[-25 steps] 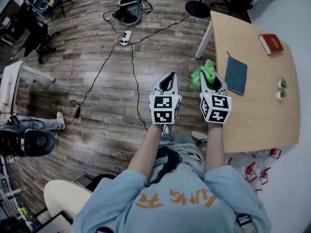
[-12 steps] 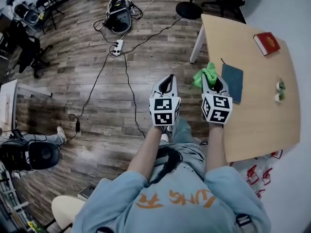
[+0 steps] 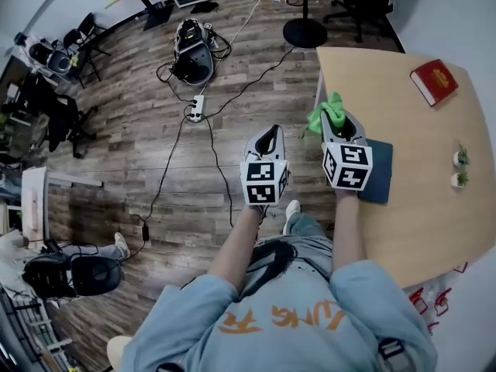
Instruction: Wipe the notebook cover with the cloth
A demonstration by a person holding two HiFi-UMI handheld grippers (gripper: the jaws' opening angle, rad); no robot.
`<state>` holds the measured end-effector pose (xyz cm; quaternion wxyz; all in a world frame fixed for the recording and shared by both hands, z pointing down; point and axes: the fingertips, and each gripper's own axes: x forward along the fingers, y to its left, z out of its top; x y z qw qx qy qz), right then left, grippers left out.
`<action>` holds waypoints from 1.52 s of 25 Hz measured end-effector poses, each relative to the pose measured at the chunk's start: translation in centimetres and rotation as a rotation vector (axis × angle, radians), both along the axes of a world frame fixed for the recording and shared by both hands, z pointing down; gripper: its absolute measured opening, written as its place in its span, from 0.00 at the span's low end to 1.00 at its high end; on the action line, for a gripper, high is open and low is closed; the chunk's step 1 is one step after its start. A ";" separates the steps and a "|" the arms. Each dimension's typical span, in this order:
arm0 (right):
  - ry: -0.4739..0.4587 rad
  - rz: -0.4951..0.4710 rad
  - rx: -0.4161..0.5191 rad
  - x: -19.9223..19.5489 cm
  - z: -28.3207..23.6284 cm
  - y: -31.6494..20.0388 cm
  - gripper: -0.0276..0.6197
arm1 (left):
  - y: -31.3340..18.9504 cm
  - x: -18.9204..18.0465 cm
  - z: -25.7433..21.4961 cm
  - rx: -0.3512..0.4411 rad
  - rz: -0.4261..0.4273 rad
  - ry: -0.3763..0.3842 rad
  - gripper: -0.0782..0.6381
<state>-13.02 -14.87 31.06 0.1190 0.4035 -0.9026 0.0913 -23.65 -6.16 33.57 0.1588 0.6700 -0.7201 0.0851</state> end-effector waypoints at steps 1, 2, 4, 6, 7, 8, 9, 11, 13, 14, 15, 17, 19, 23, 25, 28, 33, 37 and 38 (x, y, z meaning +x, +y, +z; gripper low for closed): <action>-0.017 0.005 -0.002 0.1 -0.3 -1.3 0.25 | -1.3 0.1 -0.1 -0.004 0.006 -0.008 0.13; -0.031 0.004 -0.004 0.1 -0.4 -2.2 0.25 | -2.4 0.3 -0.1 -0.008 0.011 -0.015 0.13; -0.053 -0.006 -0.008 0.2 -0.4 -3.4 0.25 | -4.1 0.8 0.1 -0.019 0.022 -0.023 0.13; -0.059 -0.012 -0.009 0.7 -0.2 -4.5 0.25 | -5.6 1.7 0.2 -0.025 0.035 -0.028 0.13; -0.057 -0.012 -0.008 1.1 -0.1 -5.0 0.25 | -6.3 2.2 0.3 -0.026 0.042 -0.029 0.13; -0.056 -0.010 -0.007 1.6 0.0 -5.5 0.25 | -6.9 2.7 0.3 -0.025 0.049 -0.030 0.13; -0.057 -0.003 -0.006 2.2 0.0 -5.9 0.25 | -7.4 3.2 0.3 -0.025 0.056 -0.031 0.13; -0.064 0.014 -0.005 3.4 0.0 -6.6 0.25 | -8.4 4.2 0.5 -0.031 0.077 -0.035 0.13; -0.071 0.040 -0.013 4.8 0.3 -7.2 0.25 | -9.4 5.6 0.8 -0.043 0.113 -0.041 0.13; -0.074 0.056 -0.020 5.6 0.6 -7.7 0.25 | -10.0 6.4 0.9 -0.048 0.136 -0.043 0.13; -0.077 0.071 -0.027 6.3 0.8 -8.2 0.25 | -10.5 7.2 1.1 -0.050 0.161 -0.041 0.13; -0.074 0.094 -0.035 7.5 1.2 -9.1 0.25 | -11.7 8.6 1.4 -0.057 0.200 -0.031 0.13; -0.066 0.106 -0.037 8.7 1.5 -9.7 0.25 | -12.6 9.9 2.0 -0.072 0.230 -0.045 0.13; -0.063 0.160 -0.063 12.3 2.9 -10.5 0.25 | -14.0 13.8 3.5 -0.097 0.323 -0.093 0.13; -0.060 0.185 -0.085 14.0 3.9 -10.6 0.25 | -14.2 15.4 4.3 -0.108 0.355 -0.085 0.13; -0.043 0.202 -0.122 15.9 6.1 -10.6 0.25 | -14.1 17.0 6.3 -0.144 0.388 -0.066 0.13; 0.009 0.197 -0.216 17.5 10.9 -10.1 0.25 | -13.1 17.6 9.2 -0.202 0.397 -0.060 0.13; 0.072 0.133 -0.235 16.3 12.8 -10.0 0.25 | -13.3 16.9 10.2 -0.226 0.389 -0.055 0.13; 0.093 0.116 -0.239 15.9 13.3 -9.9 0.25 | -13.2 16.9 10.4 -0.235 0.393 -0.053 0.13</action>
